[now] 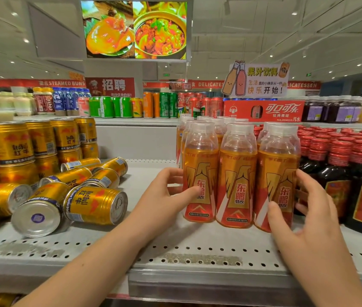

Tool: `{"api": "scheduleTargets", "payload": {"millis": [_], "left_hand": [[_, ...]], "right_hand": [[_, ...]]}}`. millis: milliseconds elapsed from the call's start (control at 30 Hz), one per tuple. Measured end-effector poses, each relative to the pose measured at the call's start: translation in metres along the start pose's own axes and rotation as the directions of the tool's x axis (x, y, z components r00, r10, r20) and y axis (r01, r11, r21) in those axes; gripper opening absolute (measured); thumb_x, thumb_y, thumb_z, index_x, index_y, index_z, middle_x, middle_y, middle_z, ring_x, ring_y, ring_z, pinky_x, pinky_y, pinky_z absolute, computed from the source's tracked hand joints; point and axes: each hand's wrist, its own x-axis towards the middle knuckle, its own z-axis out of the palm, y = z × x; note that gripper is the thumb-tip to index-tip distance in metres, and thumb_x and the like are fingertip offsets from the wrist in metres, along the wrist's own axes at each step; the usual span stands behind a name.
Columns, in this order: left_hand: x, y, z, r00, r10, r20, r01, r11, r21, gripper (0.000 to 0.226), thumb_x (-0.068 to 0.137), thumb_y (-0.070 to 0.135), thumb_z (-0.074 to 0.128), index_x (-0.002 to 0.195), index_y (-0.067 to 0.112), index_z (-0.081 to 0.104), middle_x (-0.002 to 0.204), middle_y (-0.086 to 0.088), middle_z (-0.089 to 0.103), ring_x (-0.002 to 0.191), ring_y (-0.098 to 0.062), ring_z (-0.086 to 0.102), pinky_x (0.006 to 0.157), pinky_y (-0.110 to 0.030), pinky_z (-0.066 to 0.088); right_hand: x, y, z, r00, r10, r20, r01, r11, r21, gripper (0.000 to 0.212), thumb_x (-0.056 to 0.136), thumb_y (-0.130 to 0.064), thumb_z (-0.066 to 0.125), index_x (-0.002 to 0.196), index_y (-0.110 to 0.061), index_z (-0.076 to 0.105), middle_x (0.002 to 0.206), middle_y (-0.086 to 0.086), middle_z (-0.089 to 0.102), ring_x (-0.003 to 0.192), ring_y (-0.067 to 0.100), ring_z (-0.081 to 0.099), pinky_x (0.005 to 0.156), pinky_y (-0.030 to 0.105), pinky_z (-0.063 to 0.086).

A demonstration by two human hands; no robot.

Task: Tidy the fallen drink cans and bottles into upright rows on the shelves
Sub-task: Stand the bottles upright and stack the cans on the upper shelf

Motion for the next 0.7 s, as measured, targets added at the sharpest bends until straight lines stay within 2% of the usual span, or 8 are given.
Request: {"api": "scheduleTargets", "payload": {"millis": [100, 233, 300, 433, 500, 600, 633, 700], "left_hand": [[0.001, 0.000, 0.001, 1.000, -0.012, 0.006, 0.012, 0.999, 0.045, 0.041, 0.088, 0.041, 0.076, 0.123, 0.033, 0.058, 0.117, 0.017, 0.067, 0.100, 0.006, 0.066, 0.073, -0.012, 0.055], [0.001, 0.000, 0.002, 1.000, -0.007, 0.005, 0.007, 0.998, 0.066, 0.041, 0.088, 0.044, 0.075, 0.124, 0.037, 0.057, 0.120, 0.019, 0.066, 0.107, 0.004, 0.064, 0.081, -0.016, 0.057], [0.001, -0.002, 0.002, 1.000, -0.020, 0.000, 0.020, 0.998, 0.053, 0.044, 0.087, 0.045, 0.076, 0.125, 0.038, 0.056, 0.124, 0.020, 0.064, 0.113, 0.001, 0.062, 0.088, -0.022, 0.058], [0.001, -0.002, 0.001, 0.999, -0.030, 0.023, 0.030, 0.999, 0.015, 0.046, 0.087, 0.044, 0.076, 0.127, 0.037, 0.056, 0.128, 0.019, 0.061, 0.107, 0.001, 0.066, 0.075, -0.013, 0.057], [0.000, -0.002, 0.003, 0.999, -0.023, 0.022, 0.023, 1.000, 0.002, 0.046, 0.088, 0.043, 0.075, 0.129, 0.035, 0.056, 0.129, 0.018, 0.061, 0.105, 0.002, 0.068, 0.080, -0.016, 0.058], [-0.002, -0.002, 0.005, 0.999, -0.028, 0.025, 0.029, 1.000, -0.009, 0.047, 0.090, 0.041, 0.074, 0.131, 0.033, 0.054, 0.132, 0.015, 0.060, 0.110, -0.003, 0.068, 0.090, -0.027, 0.059], [-0.002, -0.002, 0.005, 0.999, -0.031, 0.028, 0.031, 1.000, -0.005, 0.048, 0.090, 0.041, 0.074, 0.133, 0.033, 0.053, 0.133, 0.016, 0.060, 0.112, -0.003, 0.067, 0.090, -0.027, 0.059], [-0.002, -0.002, 0.002, 0.999, -0.039, 0.030, 0.039, 0.999, 0.013, 0.046, 0.092, 0.040, 0.072, 0.133, 0.033, 0.052, 0.128, 0.020, 0.061, 0.108, 0.006, 0.065, 0.083, -0.013, 0.056]], "right_hand": [[-0.001, 0.000, 0.003, 1.000, 0.013, -0.012, -0.013, 1.000, -0.011, 0.071, 0.087, -0.052, 0.056, 0.149, -0.045, 0.023, 0.148, -0.012, 0.034, 0.130, 0.012, 0.043, 0.105, 0.041, 0.040], [-0.001, -0.001, 0.004, 0.999, 0.004, -0.051, -0.007, 0.998, -0.058, 0.073, 0.086, -0.050, 0.057, 0.151, -0.039, 0.023, 0.150, -0.009, 0.034, 0.136, 0.012, 0.037, 0.105, 0.035, 0.030], [0.001, 0.001, 0.003, 0.999, 0.039, -0.028, -0.041, 0.997, -0.062, 0.077, 0.085, -0.053, 0.058, 0.152, -0.042, 0.019, 0.152, -0.008, 0.032, 0.137, 0.015, 0.038, 0.107, 0.040, 0.034], [0.005, 0.003, 0.001, 0.996, 0.087, 0.030, -0.086, 0.996, -0.025, 0.081, 0.087, -0.047, 0.063, 0.151, -0.048, 0.013, 0.153, -0.005, 0.035, 0.128, 0.015, 0.047, 0.105, 0.049, 0.046], [0.005, 0.003, 0.002, 0.996, 0.085, 0.025, -0.084, 0.996, -0.019, 0.080, 0.089, -0.041, 0.064, 0.150, -0.049, 0.014, 0.151, -0.004, 0.038, 0.125, 0.012, 0.046, 0.104, 0.047, 0.045], [0.005, 0.001, 0.003, 0.996, 0.088, -0.006, -0.089, 0.992, -0.089, 0.080, 0.090, -0.037, 0.065, 0.153, -0.042, 0.017, 0.151, -0.003, 0.039, 0.137, 0.018, 0.039, 0.110, 0.049, 0.038], [0.004, -0.001, 0.003, 0.997, 0.078, -0.029, -0.081, 0.990, -0.115, 0.079, 0.089, -0.036, 0.066, 0.154, -0.039, 0.020, 0.152, -0.002, 0.039, 0.139, 0.019, 0.036, 0.112, 0.051, 0.036], [0.001, -0.008, 0.001, 0.995, 0.015, -0.099, -0.027, 0.993, -0.117, 0.074, 0.088, -0.035, 0.065, 0.151, -0.035, 0.028, 0.150, -0.001, 0.039, 0.140, 0.020, 0.034, 0.113, 0.052, 0.034]]}}
